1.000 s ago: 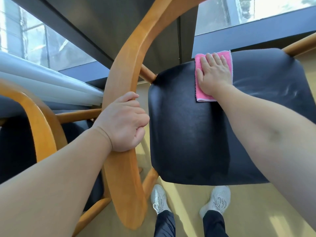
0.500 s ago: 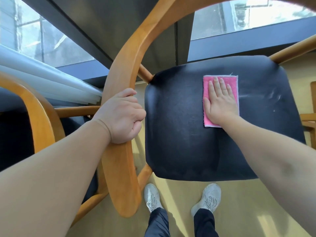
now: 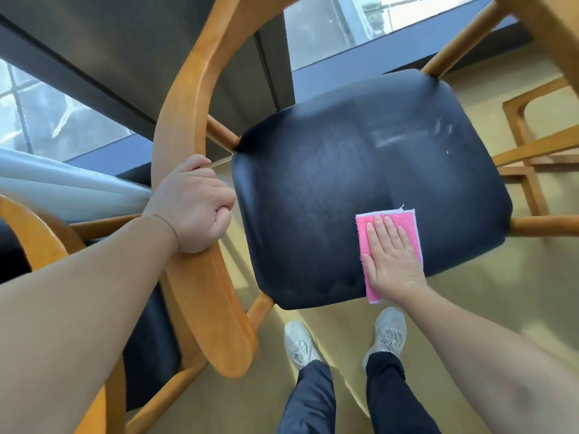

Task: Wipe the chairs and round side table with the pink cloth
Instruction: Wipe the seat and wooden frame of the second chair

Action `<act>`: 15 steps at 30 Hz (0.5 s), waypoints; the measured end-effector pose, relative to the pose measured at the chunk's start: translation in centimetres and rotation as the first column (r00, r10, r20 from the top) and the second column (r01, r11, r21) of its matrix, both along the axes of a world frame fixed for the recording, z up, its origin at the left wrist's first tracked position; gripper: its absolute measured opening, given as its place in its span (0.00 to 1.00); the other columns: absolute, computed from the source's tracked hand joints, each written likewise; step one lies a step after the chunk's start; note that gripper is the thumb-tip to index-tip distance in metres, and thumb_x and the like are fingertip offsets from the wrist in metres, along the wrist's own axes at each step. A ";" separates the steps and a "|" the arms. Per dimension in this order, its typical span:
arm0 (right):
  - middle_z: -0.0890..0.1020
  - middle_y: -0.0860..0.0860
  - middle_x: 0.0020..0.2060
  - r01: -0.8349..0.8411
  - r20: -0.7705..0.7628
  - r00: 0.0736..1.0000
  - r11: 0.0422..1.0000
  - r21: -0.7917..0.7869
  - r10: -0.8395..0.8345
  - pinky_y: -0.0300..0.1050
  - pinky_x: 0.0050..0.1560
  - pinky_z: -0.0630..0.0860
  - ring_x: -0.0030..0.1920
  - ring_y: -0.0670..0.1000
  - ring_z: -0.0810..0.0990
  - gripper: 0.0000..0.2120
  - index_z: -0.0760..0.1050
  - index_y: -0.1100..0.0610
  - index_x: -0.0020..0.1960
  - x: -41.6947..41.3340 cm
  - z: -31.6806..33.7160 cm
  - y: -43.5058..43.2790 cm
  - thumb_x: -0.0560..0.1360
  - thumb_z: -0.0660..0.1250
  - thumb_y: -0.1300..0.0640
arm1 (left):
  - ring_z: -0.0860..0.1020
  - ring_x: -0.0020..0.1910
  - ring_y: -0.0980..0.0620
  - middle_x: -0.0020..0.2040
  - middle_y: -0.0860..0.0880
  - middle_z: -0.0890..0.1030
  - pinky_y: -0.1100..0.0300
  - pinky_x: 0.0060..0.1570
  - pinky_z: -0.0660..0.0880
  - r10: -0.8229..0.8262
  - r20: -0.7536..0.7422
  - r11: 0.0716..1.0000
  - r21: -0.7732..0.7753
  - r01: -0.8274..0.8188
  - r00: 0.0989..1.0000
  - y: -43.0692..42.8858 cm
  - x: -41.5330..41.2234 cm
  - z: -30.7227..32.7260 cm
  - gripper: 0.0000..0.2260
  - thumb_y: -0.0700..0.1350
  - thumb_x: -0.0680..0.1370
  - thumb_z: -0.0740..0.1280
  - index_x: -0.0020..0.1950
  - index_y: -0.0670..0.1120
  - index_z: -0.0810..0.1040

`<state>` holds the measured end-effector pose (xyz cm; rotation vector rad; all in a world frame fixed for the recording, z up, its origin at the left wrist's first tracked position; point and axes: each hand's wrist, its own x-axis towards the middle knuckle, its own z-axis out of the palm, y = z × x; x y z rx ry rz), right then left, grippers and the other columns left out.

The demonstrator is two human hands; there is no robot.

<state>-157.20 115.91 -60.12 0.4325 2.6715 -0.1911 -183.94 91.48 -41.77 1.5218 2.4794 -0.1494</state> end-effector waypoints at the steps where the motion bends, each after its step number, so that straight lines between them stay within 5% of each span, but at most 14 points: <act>1: 0.52 0.54 0.76 -0.004 -0.003 1.000 1.000 0.000 0.004 0.46 0.76 0.34 0.77 0.53 0.50 0.27 0.50 0.58 0.77 -0.1 0.0 0.0 0.82 0.46 0.47 | 0.72 0.36 0.53 0.31 0.54 0.75 0.53 0.63 0.61 0.003 0.000 1.000 -0.012 -0.003 1.000 0.0 0.0 0.0 0.14 0.47 0.74 0.51 0.31 0.52 0.72; 5: 0.54 0.54 0.76 0.001 -0.025 1.000 1.000 -0.016 -0.001 0.48 0.76 0.36 0.77 0.53 0.51 0.28 0.50 0.58 0.77 0.0 -0.2 0.1 0.81 0.47 0.47 | 0.70 0.35 0.54 0.31 0.55 0.74 0.54 0.60 0.63 0.013 -0.035 0.996 -0.092 -0.016 0.999 0.0 0.0 0.1 0.13 0.48 0.73 0.53 0.31 0.53 0.71; 8: 0.60 0.56 0.76 0.014 -0.030 0.999 0.999 -0.050 -0.015 0.51 0.76 0.42 0.76 0.56 0.57 0.28 0.54 0.60 0.77 -0.5 -0.4 0.3 0.80 0.48 0.47 | 0.75 0.39 0.51 0.37 0.55 0.77 0.53 0.61 0.63 0.041 -0.102 0.946 -0.317 -0.071 0.994 2.6 1.1 -0.4 0.07 0.48 0.75 0.56 0.38 0.51 0.70; 11: 0.62 0.57 0.76 -0.019 -0.031 0.999 0.998 -0.052 0.018 0.52 0.76 0.42 0.76 0.57 0.58 0.29 0.58 0.61 0.77 -1.3 -0.8 0.9 0.80 0.47 0.47 | 0.75 0.46 0.45 0.45 0.50 0.75 0.53 0.47 0.66 0.190 0.003 0.930 -0.322 -0.179 0.982 6.3 5.8 -3.6 0.03 0.45 0.73 0.60 0.44 0.50 0.66; 13: 0.61 0.56 0.76 -0.060 -0.062 0.996 0.997 -0.041 0.057 0.53 0.76 0.43 0.77 0.57 0.56 0.29 0.57 0.61 0.77 -2.4 -1.1 1.7 0.80 0.48 0.46 | 0.74 0.56 0.42 0.57 0.47 0.75 0.51 0.52 0.67 0.268 0.122 0.945 -0.224 -0.236 0.956 7.7 9.6 -7.4 0.13 0.46 0.74 0.62 0.58 0.49 0.71; 15: 0.57 0.55 0.77 -0.106 -0.108 0.989 0.993 -0.048 0.100 0.52 0.75 0.41 0.78 0.55 0.52 0.30 0.52 0.59 0.77 -4.3 -1.0 3.1 0.80 0.47 0.46 | 0.61 0.72 0.43 0.74 0.44 0.61 0.47 0.67 0.62 0.385 0.179 0.908 -0.251 -0.336 0.905 8.7 12.4 -10.7 0.27 0.51 0.77 0.62 0.75 0.50 0.59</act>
